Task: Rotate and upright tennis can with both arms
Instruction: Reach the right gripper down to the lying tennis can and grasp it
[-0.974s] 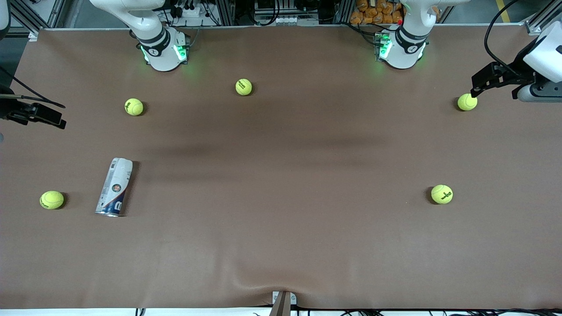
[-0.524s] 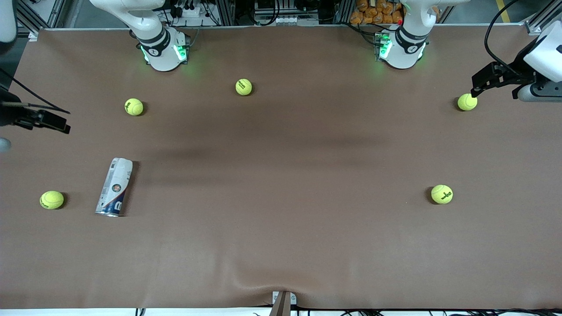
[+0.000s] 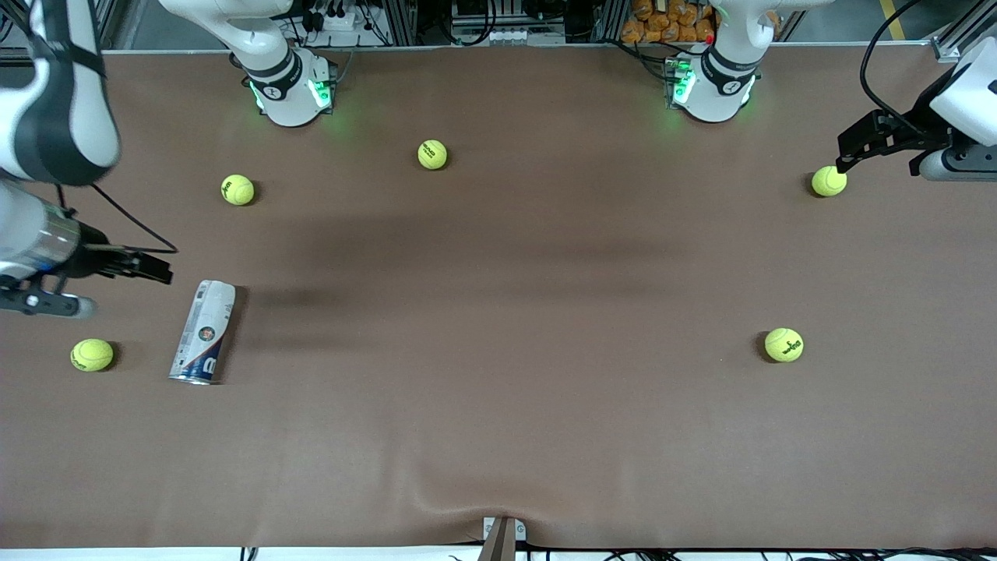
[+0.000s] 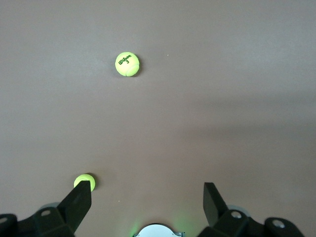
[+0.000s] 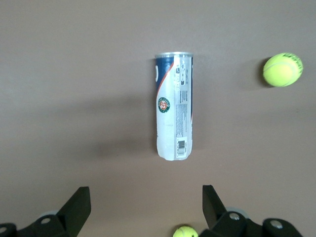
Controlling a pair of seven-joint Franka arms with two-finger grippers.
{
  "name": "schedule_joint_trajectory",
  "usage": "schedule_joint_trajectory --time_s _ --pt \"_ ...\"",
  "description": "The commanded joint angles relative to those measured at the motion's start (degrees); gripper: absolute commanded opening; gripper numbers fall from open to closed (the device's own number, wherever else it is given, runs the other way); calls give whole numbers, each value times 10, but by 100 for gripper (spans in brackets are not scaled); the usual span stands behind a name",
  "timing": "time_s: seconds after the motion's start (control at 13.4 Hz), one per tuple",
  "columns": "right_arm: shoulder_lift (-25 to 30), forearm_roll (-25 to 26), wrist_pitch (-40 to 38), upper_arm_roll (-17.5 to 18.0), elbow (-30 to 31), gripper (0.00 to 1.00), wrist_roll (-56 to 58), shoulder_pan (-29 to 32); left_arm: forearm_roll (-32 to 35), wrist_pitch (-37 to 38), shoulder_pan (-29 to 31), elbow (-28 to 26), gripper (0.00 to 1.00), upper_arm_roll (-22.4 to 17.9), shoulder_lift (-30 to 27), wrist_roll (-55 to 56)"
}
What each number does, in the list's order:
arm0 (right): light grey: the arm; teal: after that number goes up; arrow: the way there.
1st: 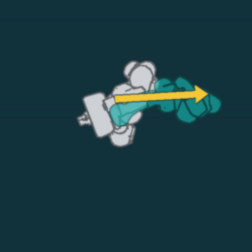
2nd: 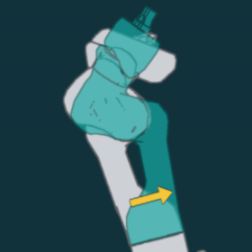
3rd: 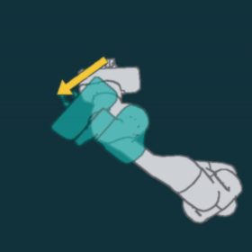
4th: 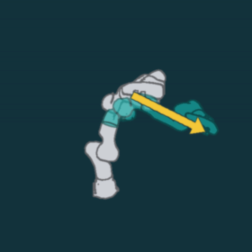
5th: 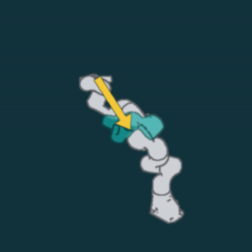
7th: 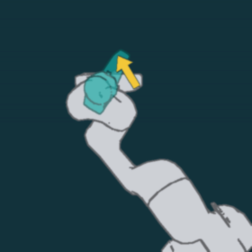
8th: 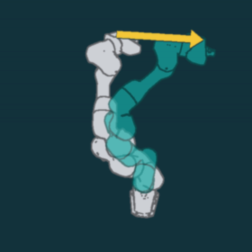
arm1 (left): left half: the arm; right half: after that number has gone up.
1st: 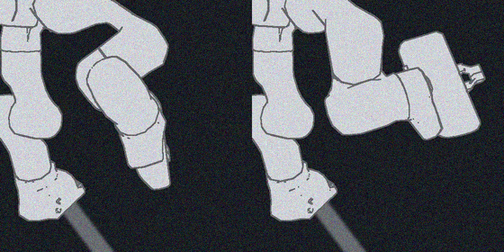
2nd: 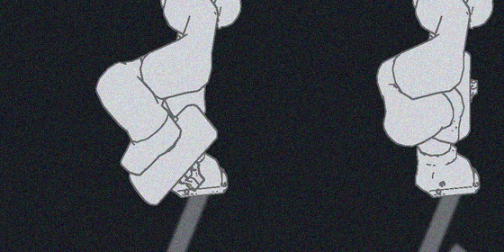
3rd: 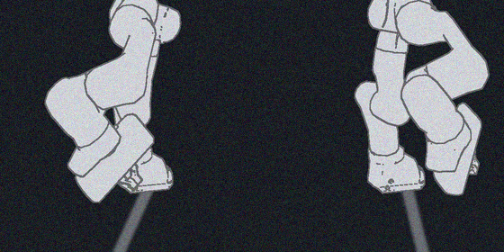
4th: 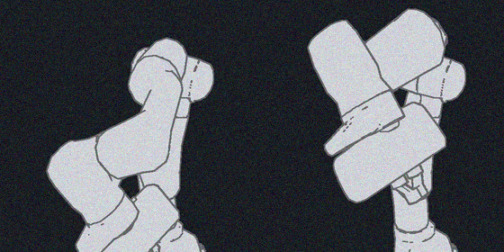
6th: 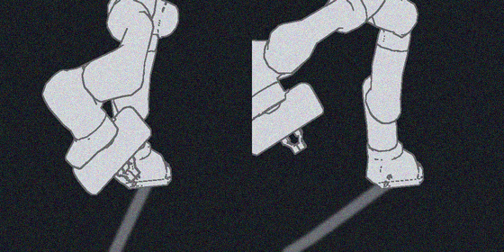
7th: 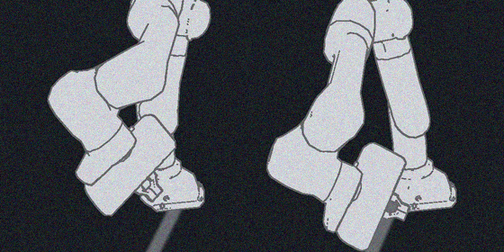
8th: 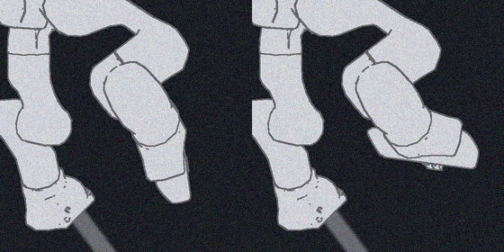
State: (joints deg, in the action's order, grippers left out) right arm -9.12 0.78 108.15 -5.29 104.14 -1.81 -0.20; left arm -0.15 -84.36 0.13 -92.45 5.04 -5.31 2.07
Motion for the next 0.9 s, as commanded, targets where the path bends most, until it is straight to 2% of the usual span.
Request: schedule_joint_trajectory --time_s 0.0,0.3,0.6,0.82 --pt "-53 6 71 3 19 100 33 27 -2 -4 5 -3 100 1 -4 -1" --pt "-137 5 175 3 17 100 47 34 -1 -18 5 -4 100 1 3 -1" --pt "-195 0 226 3 14 100 50 41 -1 -27 4 -4 100 1 10 -1" --pt "-248 -1 237 4 -3 100 83 56 0 -27 4 -4 100 1 10 -1"
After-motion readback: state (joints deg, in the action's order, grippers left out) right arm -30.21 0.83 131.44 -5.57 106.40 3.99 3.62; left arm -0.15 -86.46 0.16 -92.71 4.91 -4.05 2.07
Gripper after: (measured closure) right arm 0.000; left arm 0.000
